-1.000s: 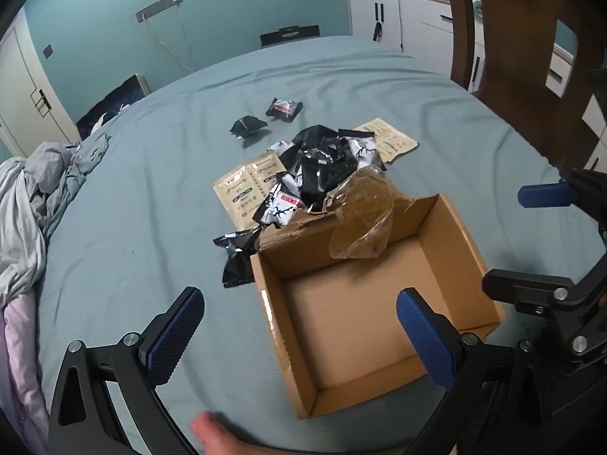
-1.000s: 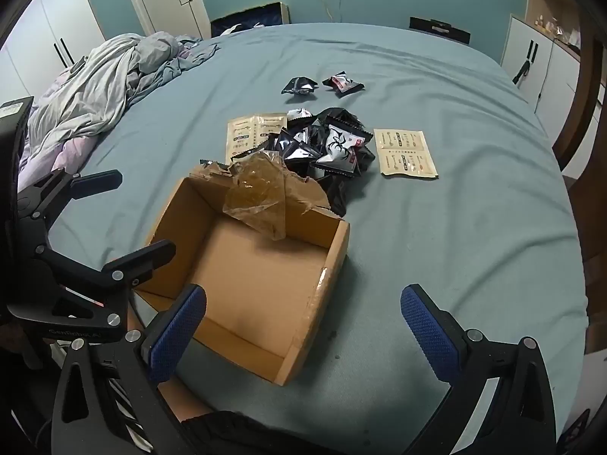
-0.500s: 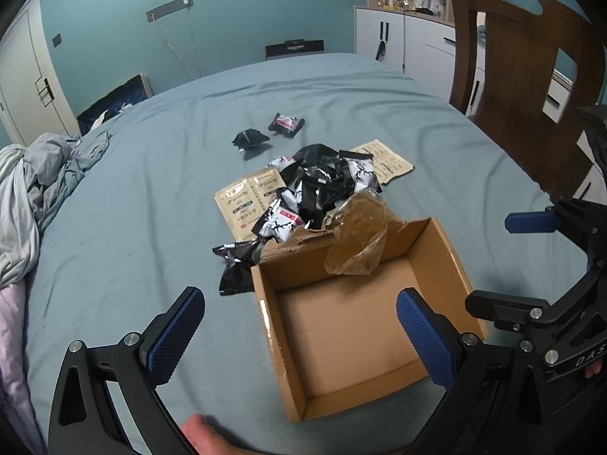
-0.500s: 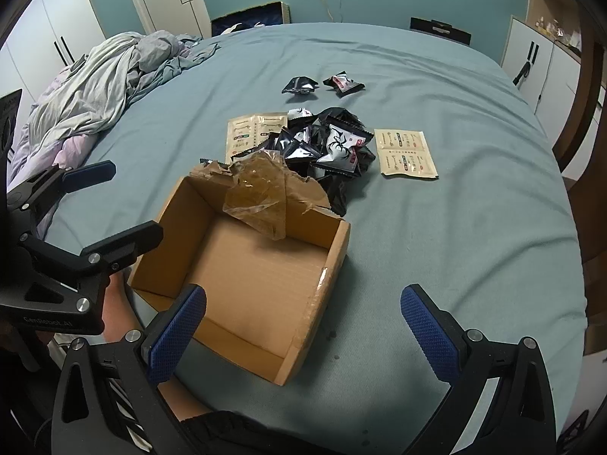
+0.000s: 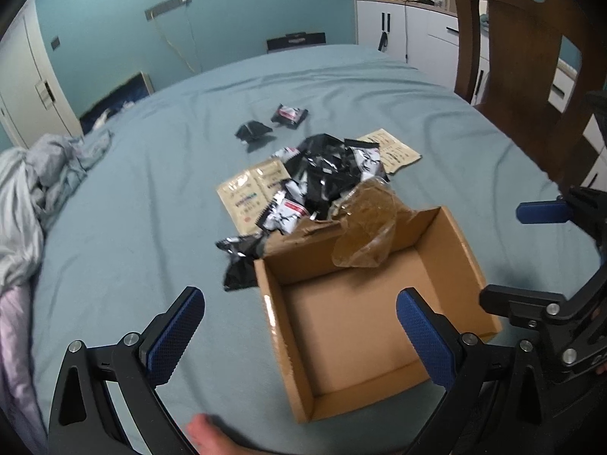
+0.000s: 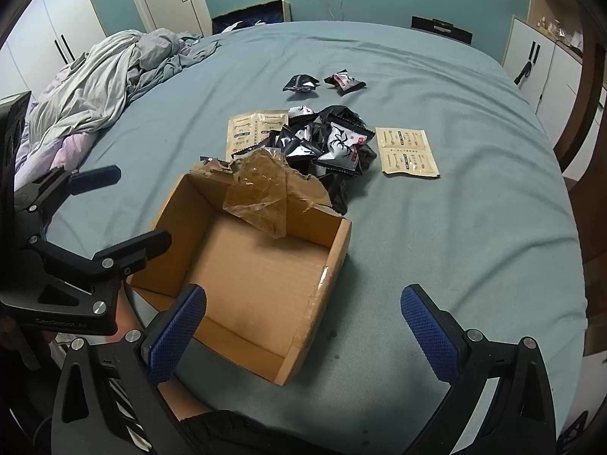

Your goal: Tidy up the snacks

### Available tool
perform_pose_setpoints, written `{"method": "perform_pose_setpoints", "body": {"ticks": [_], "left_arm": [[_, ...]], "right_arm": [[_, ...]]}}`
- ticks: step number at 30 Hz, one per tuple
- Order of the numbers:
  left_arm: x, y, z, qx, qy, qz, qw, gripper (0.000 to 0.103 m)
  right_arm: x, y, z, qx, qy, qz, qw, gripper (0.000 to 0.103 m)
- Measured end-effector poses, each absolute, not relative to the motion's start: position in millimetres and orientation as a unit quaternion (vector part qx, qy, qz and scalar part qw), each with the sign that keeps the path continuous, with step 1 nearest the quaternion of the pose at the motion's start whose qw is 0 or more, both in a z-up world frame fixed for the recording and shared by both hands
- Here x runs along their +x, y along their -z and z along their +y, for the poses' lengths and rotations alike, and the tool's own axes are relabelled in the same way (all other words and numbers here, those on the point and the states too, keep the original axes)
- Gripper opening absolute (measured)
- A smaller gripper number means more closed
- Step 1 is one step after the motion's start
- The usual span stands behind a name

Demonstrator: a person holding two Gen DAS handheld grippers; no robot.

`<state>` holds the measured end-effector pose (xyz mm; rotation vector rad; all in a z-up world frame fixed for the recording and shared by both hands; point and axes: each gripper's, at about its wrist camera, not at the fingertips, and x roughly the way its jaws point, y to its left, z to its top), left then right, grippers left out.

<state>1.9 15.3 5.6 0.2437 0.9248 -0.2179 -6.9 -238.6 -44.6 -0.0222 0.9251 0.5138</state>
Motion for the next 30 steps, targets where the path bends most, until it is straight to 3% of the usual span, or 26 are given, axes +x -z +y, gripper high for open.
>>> {"method": "perform_pose_setpoints", "body": {"ticks": [30], "left_arm": [[3.5,-8.4,20.8,0.111,0.089,0.441,0.886,0.103]], "right_arm": [[-7.8,45.0,-236.4,-0.014,-0.246,0.441,0.863,0.103]]}}
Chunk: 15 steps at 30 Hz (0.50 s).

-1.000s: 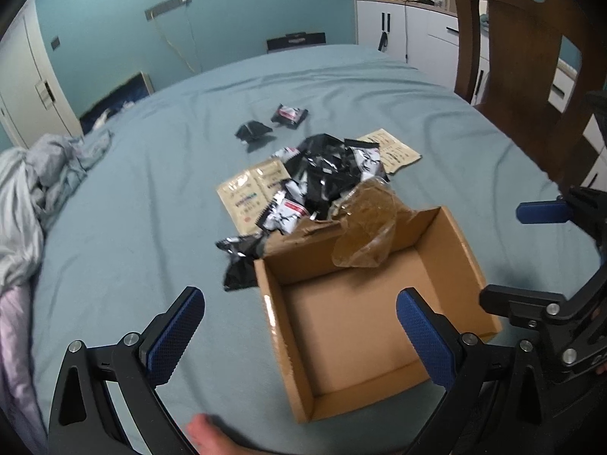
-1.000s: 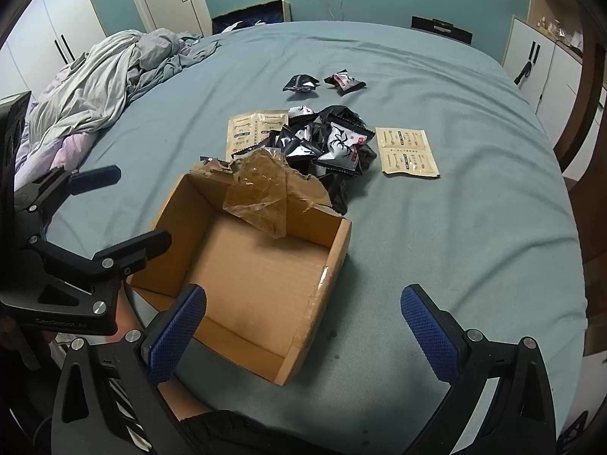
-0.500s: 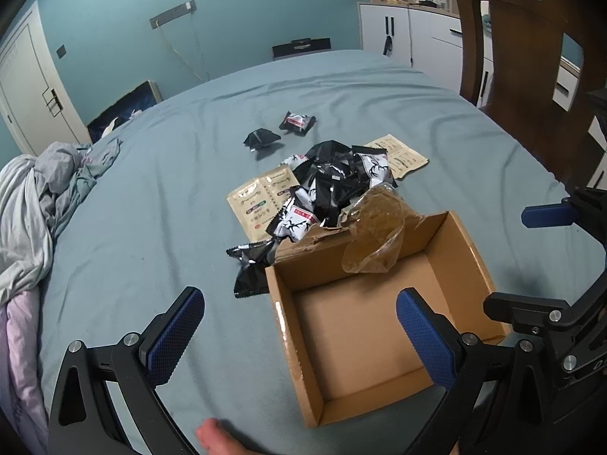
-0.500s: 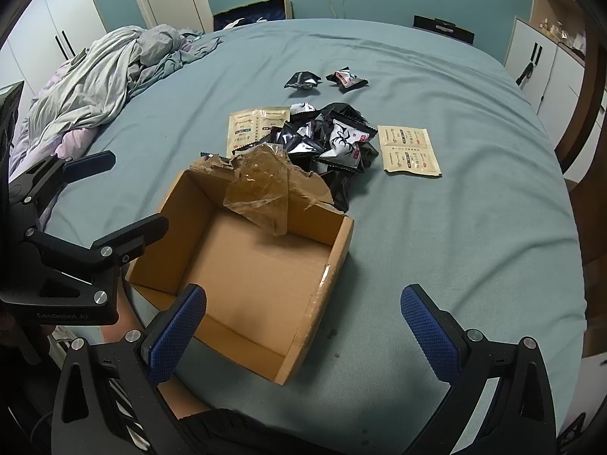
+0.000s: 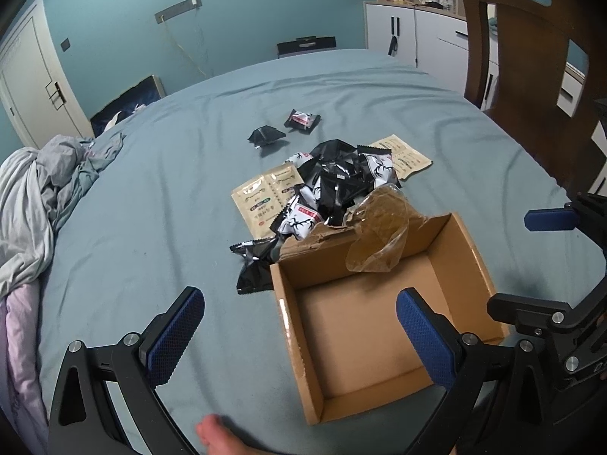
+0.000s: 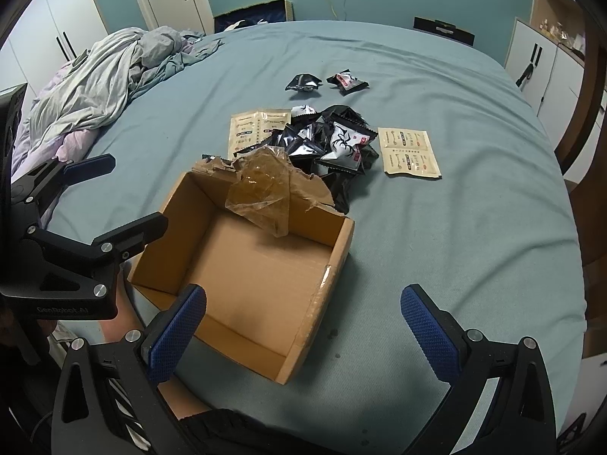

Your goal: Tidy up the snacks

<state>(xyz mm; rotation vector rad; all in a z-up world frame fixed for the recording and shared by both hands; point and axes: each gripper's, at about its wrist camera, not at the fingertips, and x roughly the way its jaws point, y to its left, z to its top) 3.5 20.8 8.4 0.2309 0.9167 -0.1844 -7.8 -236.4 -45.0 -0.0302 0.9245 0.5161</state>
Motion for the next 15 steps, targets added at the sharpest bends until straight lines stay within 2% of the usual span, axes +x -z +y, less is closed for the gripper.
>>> {"method": "perform_pose_setpoints", "body": {"ticks": [15], "left_arm": [[7.8,-6.9,24.0,0.099,0.086,0.449,0.884,0.103]], "right_arm": [[14.4,35.1,-254.7,0.024,-0.246,0.442,0.862,0.103]]}}
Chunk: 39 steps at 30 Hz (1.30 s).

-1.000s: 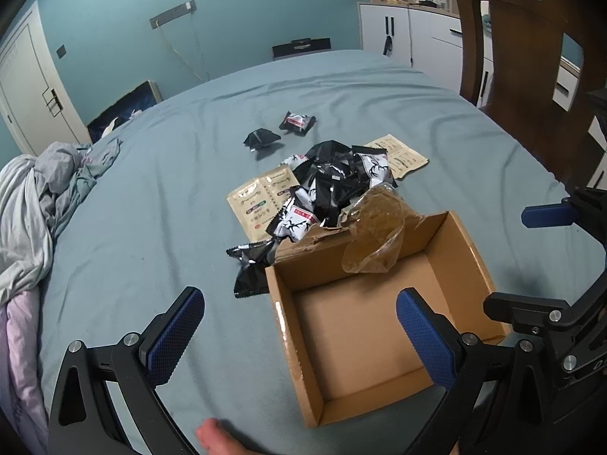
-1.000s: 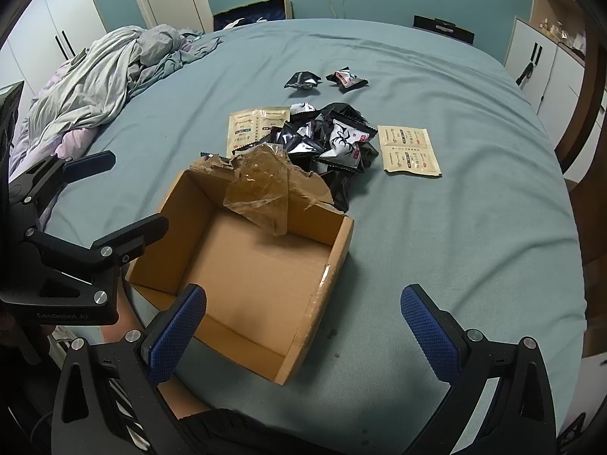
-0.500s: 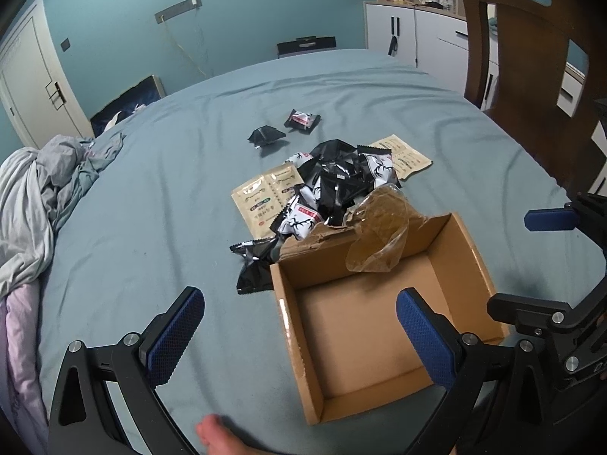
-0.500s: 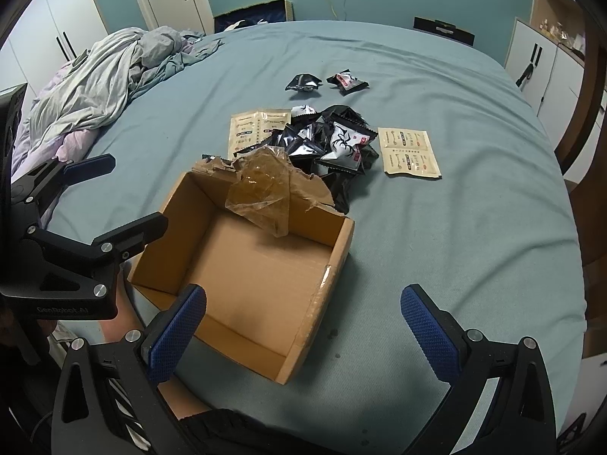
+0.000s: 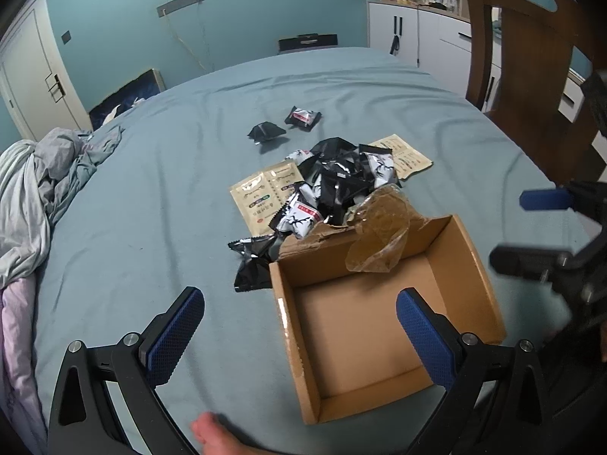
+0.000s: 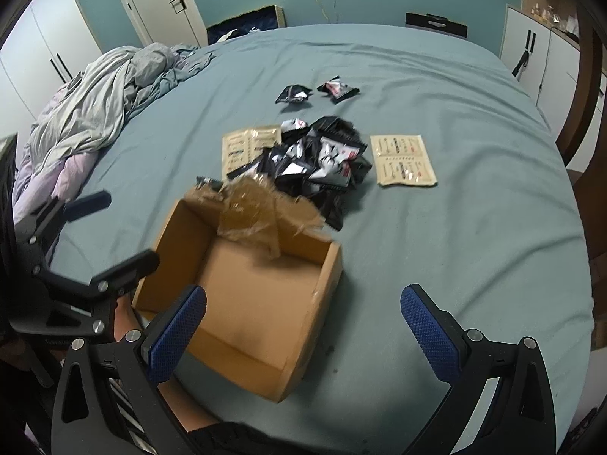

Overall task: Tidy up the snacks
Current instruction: 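Reach the right gripper to a black-and-white snack packet and grasp it, then carry the packet with the right gripper into the box and release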

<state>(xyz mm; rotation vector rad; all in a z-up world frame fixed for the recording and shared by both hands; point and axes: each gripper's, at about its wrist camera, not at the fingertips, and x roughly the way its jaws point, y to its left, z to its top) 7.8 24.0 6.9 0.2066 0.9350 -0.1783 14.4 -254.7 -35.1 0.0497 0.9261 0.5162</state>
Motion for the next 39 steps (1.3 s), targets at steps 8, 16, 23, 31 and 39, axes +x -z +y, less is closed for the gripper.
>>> {"method": "perform_pose_setpoints", "body": {"ticks": [8,16,23,31,39], "left_arm": [[19.8,-3.9,38.2,0.064,0.080,0.468,0.878,0.103],[35.0,1.9,51.0,0.046,0.072,0.478,0.874,0.103],[50.6,5.0,73.0,0.006,0.058,0.482,0.874,0.103],[87.8,18.1,101.7,-0.043,0.041,0.490,0.870,0.103],[120.4,59.8,118.1,-0.116,0.058,0.552,0.824,0.103]], "right_arm": [[53.8,37.7,-278.7,0.076,-0.233,0.463,0.852,0.103],[133.1,58.7,-278.3,0.147,-0.229,0.507,0.818,0.103],[179.3,79.7,-239.5,0.125,-0.244,0.507,0.817,0.101],[192.8,95.7,-219.5,0.088,-0.244,0.507,0.822,0.034],[169.6,54.7,-242.1,0.135,-0.269,0.442,0.845,0.033]]}}
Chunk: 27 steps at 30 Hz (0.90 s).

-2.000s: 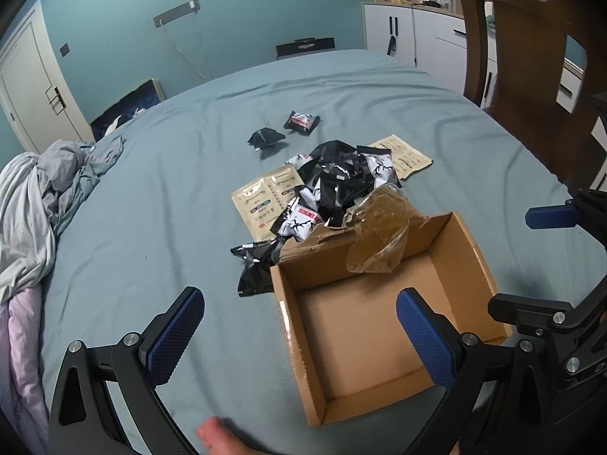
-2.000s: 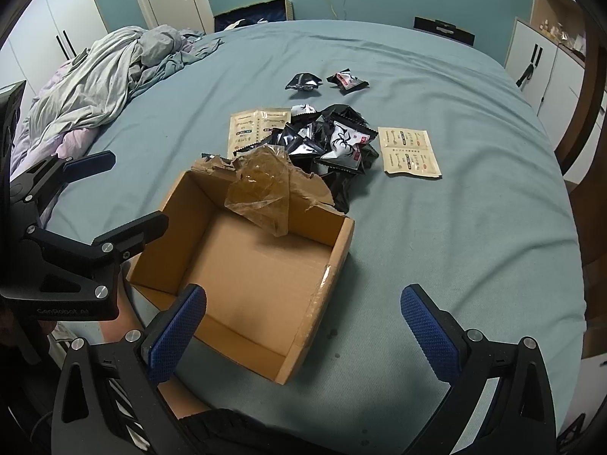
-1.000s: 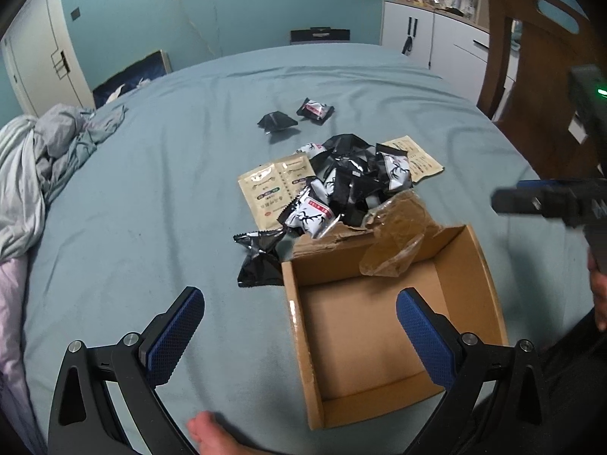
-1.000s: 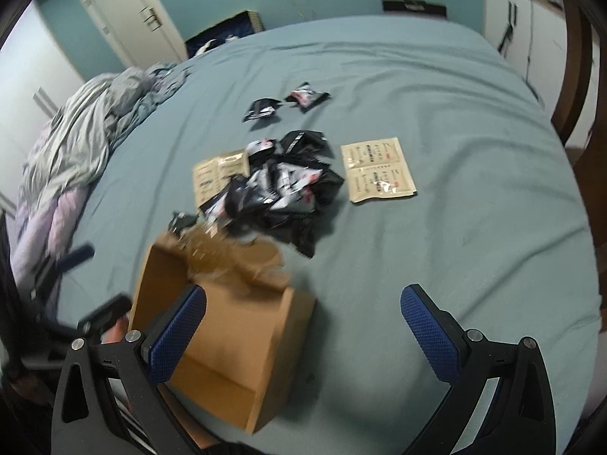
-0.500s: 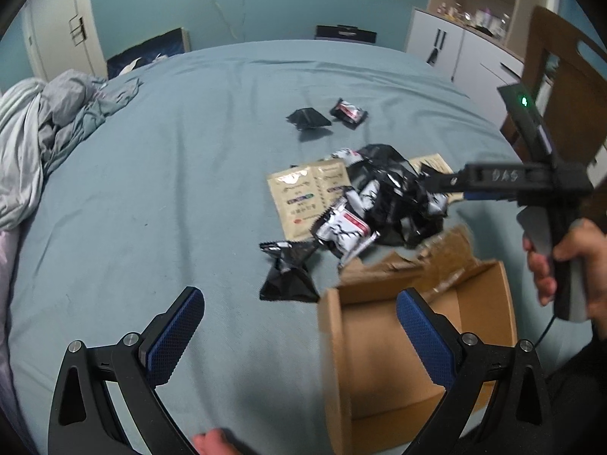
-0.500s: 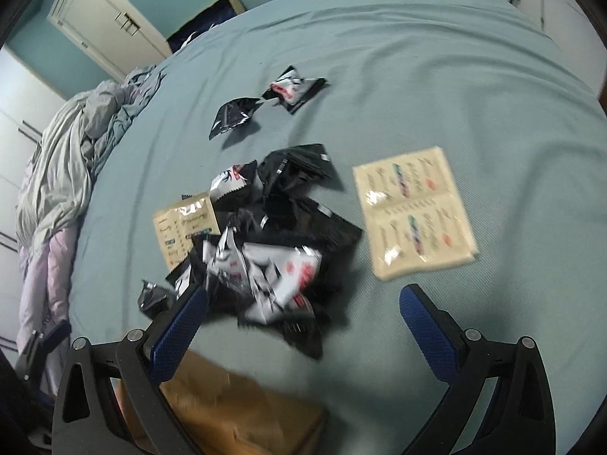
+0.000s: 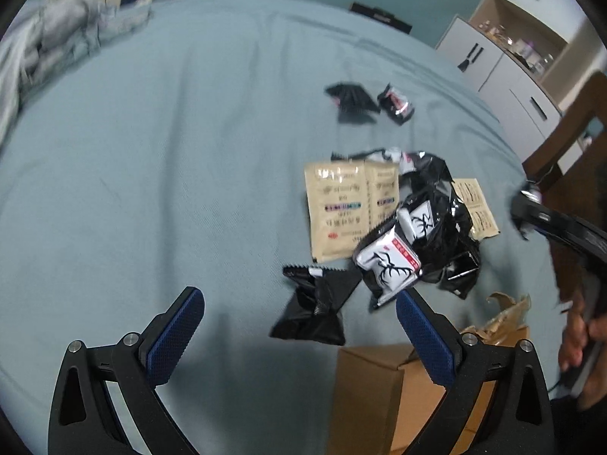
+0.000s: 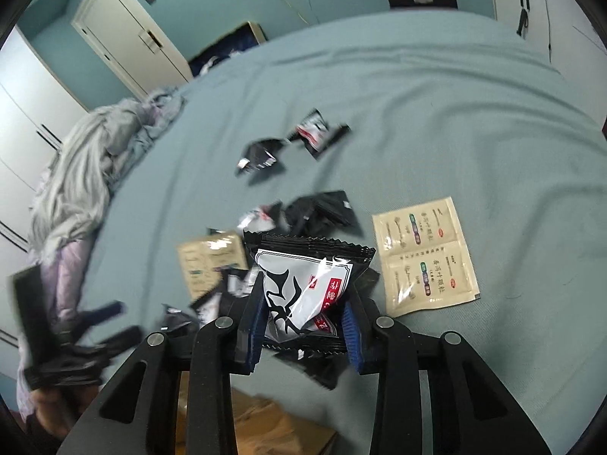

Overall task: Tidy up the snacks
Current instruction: 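Carry the packet with the right gripper into the box and release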

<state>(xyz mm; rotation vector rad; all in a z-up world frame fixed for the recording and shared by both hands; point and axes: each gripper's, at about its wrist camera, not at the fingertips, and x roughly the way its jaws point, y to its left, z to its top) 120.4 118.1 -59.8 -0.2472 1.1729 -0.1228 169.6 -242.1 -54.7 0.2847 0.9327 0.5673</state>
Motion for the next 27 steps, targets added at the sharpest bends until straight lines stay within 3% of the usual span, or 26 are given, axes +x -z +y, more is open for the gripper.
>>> {"method": "perform_pose_setpoints", "body": {"ticks": [9,11,14,16,19,27], "left_arm": [[139.4,96.8,113.2,-0.132,0.049,0.611,0.779,0.100],[140.7,102.1,113.7,-0.137,0.047,0.625,0.767,0.084],[139.6,101.4,111.6,-0.131,0.052,0.626,0.767,0.075],[139.0,99.4,112.9,-0.131,0.048,0.626,0.767,0.037],[136.0,99.5,120.0,-0.140,0.042,0.624,0.768,0.031],[111.6,67.8,141.7,-0.143,-0.002,0.585,0.798,0.030]], "right_arm": [[75.7,24.4,-283.8,0.144,-0.303,0.405,0.851,0.033],[48.5,26.9,-295.0,0.145,-0.302,0.400,0.853,0.033],[14.5,37.5,-308.9,0.151,-0.294,0.400,0.855,0.033],[0.1,42.3,-317.9,0.163,-0.287,0.405,0.853,0.033],[-11.1,32.1,-324.1,0.180,-0.289,0.392,0.855,0.033],[-17.9,31.2,-307.9,0.145,-0.267,0.395,0.867,0.033]]}}
